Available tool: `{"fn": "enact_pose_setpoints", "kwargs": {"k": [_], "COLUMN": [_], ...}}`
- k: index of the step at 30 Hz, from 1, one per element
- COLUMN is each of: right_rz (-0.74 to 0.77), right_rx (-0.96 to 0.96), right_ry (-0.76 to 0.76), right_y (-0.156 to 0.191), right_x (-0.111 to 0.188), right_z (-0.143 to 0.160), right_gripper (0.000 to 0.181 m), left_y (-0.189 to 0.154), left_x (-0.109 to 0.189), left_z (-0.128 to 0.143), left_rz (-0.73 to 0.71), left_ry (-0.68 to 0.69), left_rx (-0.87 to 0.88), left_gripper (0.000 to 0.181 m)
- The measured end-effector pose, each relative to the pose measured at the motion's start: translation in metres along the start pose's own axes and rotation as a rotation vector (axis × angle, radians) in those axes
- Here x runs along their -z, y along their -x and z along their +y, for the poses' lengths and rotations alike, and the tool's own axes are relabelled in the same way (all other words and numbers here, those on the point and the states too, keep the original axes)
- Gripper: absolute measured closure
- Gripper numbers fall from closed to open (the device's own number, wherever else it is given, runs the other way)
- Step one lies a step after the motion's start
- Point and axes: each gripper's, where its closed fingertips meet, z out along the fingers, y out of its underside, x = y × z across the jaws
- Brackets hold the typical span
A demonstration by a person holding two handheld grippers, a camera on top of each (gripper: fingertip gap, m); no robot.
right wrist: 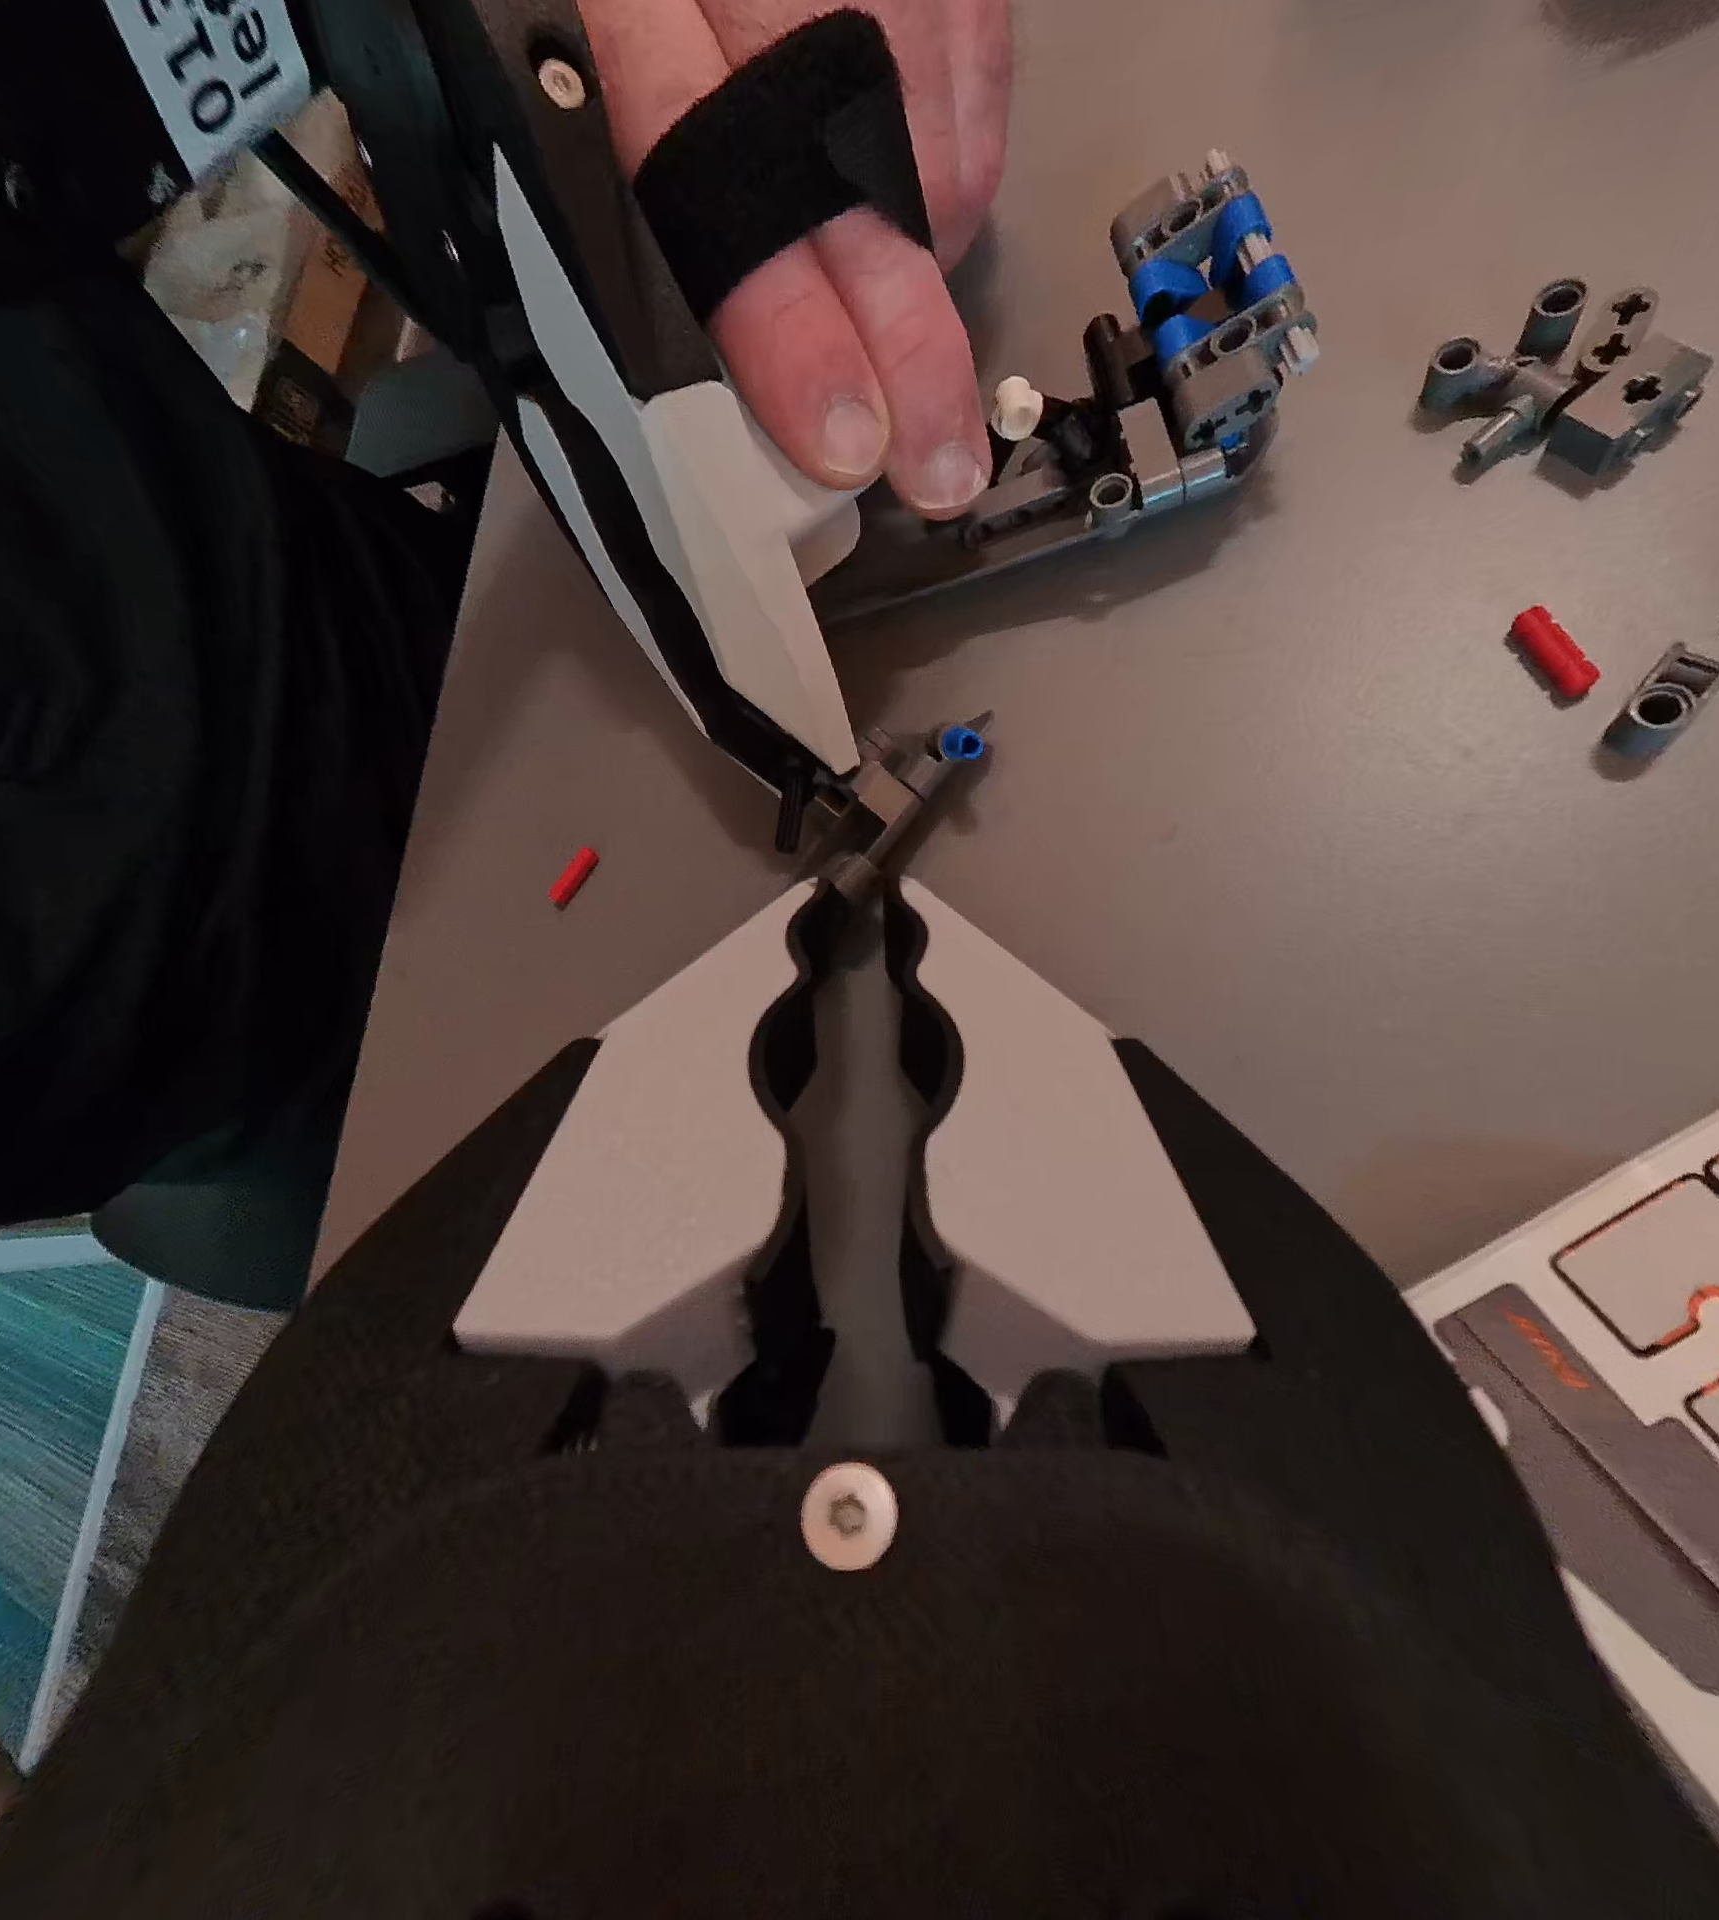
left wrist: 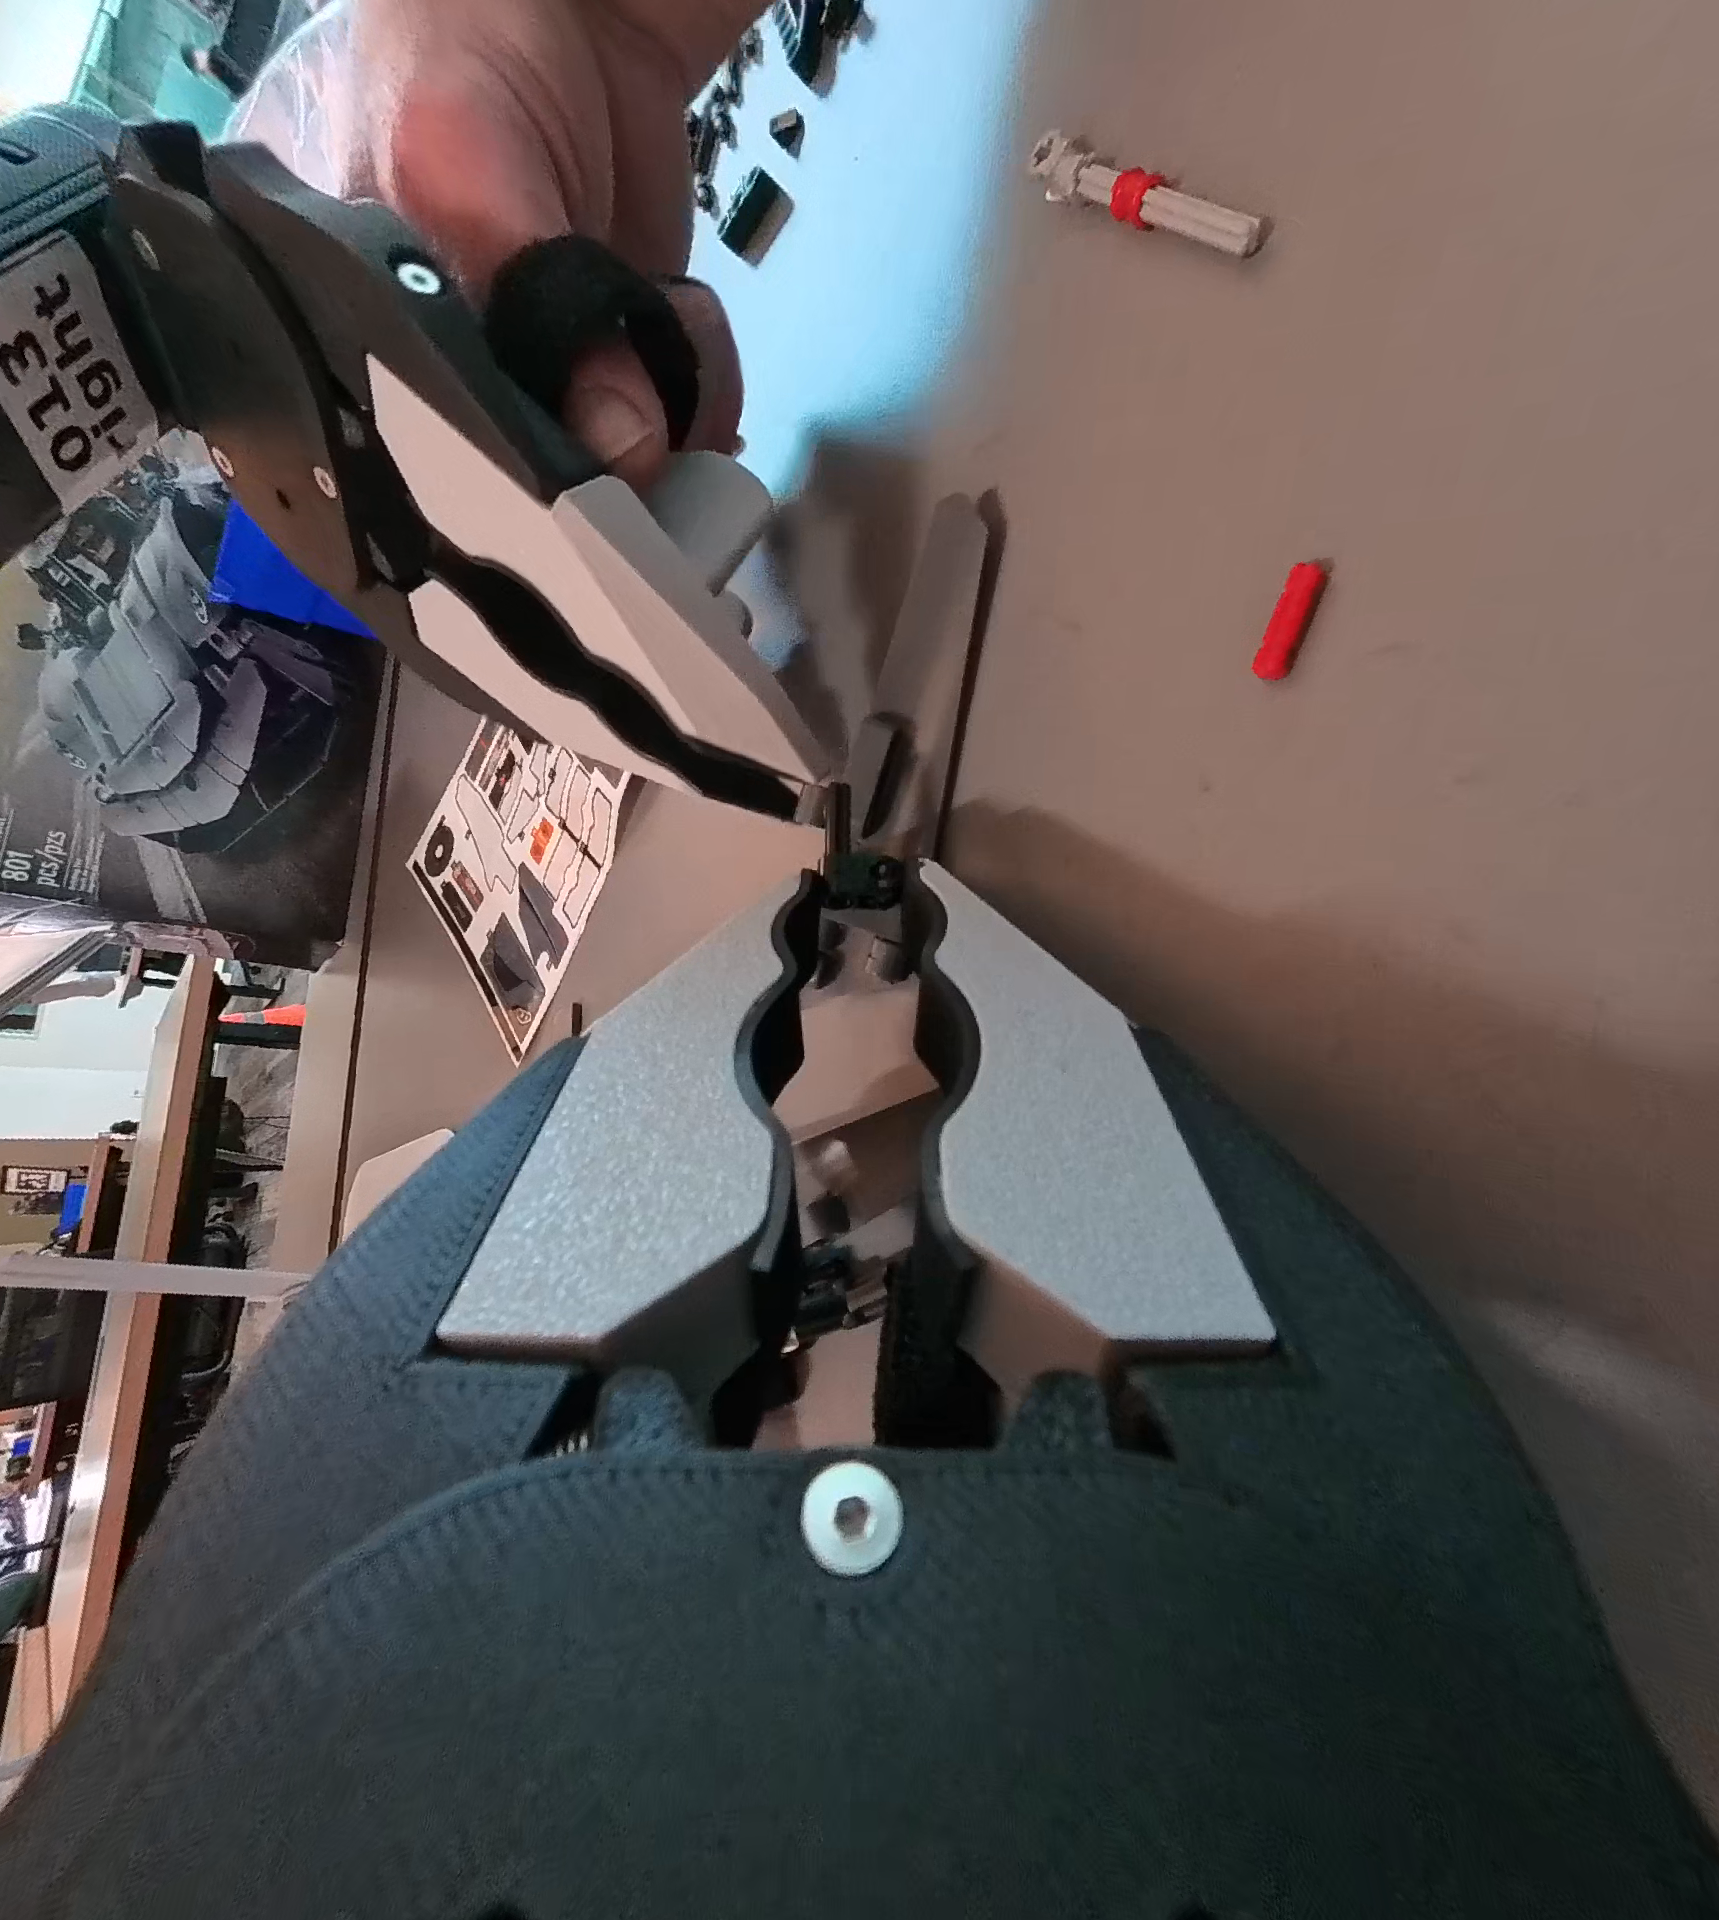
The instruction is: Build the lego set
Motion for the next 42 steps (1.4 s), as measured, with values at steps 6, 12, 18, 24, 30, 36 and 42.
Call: {"fn": "enact_pose_setpoints", "kwargs": {"k": [6,12,18,24,30,36,42], "right_rz": [0.005,0.029,0.064,0.088,0.081,0.033,0.015], "right_rx": [-0.037,0.062,0.193,0.338,0.395,0.175,-0.057], "right_ry": [0.023,0.021,0.057,0.1,0.136,0.145,0.143], "right_y": [-0.0026,-0.0014,-0.0017,0.0004,-0.0005,-0.0026,-0.005], "right_x": [-0.0029,-0.0018,-0.0024,-0.0025,-0.0026,-0.0036,-0.0046], "right_z": [0.0033,0.0014,0.0018,0.0003,0.0,0.0002,-0.0021], "right_gripper": [0.174,0.176,0.176,0.174,0.175,0.176,0.177], "left_y": [-0.0001,0.0,0.0,-0.0001,-0.0001,-0.0001,-0.0005], "left_x": [-0.0001,-0.0001,-0.0001,-0.0001,0.0,0.0,0.0002], "left_z": [0.0,0.0,0.0001,0.0001,0.0003,0.0,-0.0008], "left_rz": [0.001,0.002,0.005,0.007,0.013,0.009,-0.002], "left_ry": [0.001,-0.001,-0.001,-0.003,-0.006,-0.004,0.002], "left_rx": [0.002,0.005,0.007,0.011,0.018,0.01,-0.015], "left_gripper": [0.168,0.168,0.168,0.168,0.168,0.168,0.168]}}
